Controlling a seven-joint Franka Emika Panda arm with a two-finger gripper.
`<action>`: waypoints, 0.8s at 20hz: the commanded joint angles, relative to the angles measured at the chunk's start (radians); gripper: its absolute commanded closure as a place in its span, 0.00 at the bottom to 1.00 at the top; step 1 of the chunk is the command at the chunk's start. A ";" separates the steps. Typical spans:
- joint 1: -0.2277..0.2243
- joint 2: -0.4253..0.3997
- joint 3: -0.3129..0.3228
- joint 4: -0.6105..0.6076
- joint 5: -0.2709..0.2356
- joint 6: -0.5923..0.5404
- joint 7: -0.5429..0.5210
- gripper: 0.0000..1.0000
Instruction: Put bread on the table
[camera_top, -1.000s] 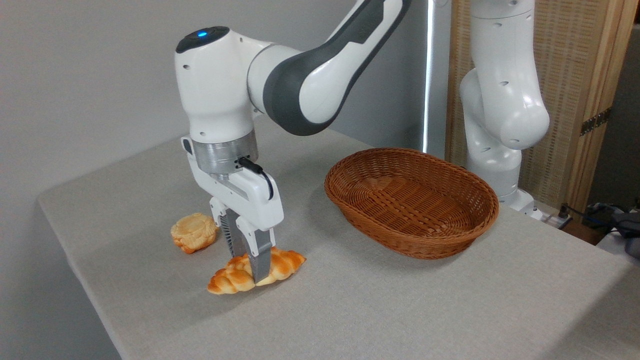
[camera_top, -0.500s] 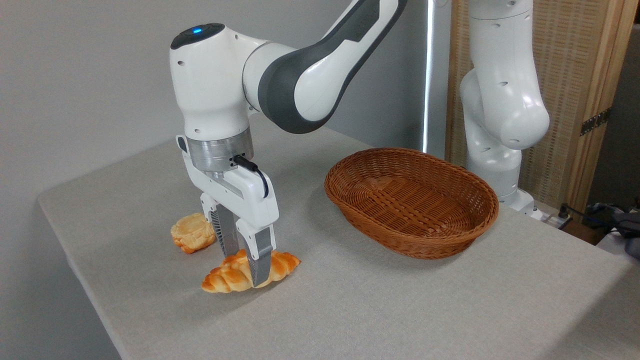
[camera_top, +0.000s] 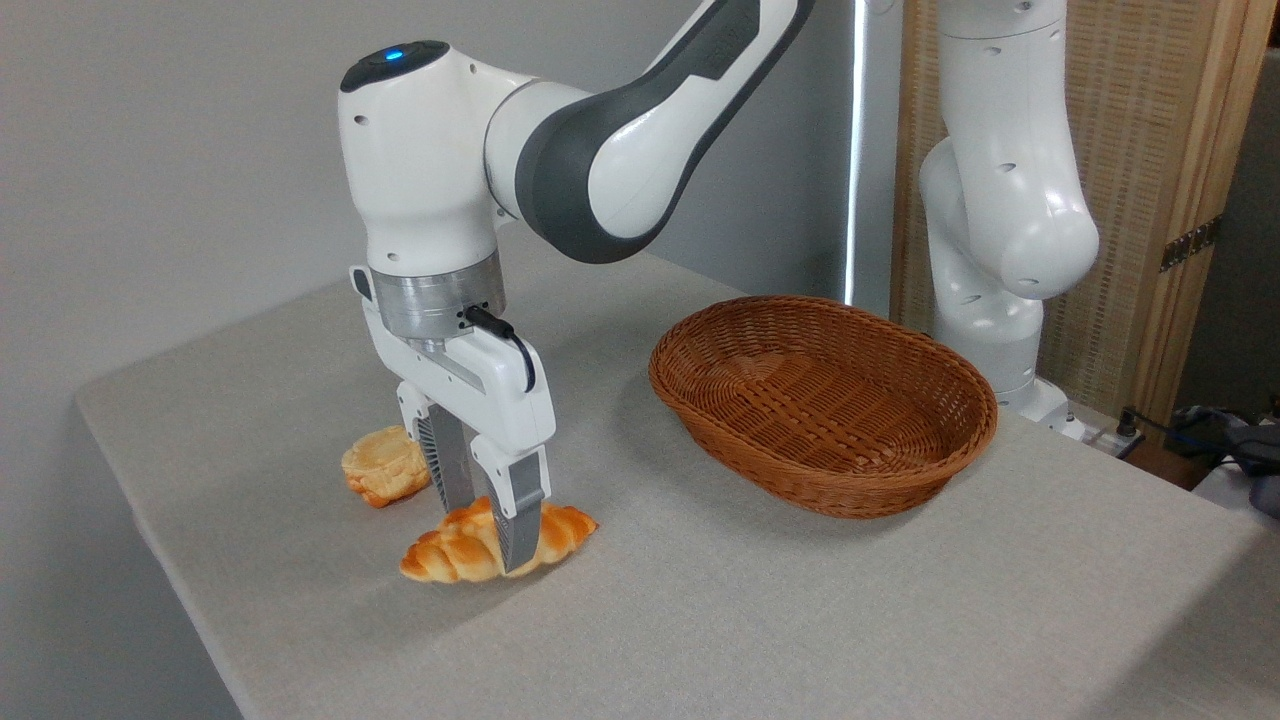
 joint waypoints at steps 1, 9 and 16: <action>-0.003 -0.010 0.004 0.005 -0.012 -0.011 -0.018 0.00; 0.003 -0.033 0.002 0.052 -0.012 -0.076 -0.017 0.00; 0.211 -0.050 -0.195 0.311 -0.012 -0.464 -0.006 0.00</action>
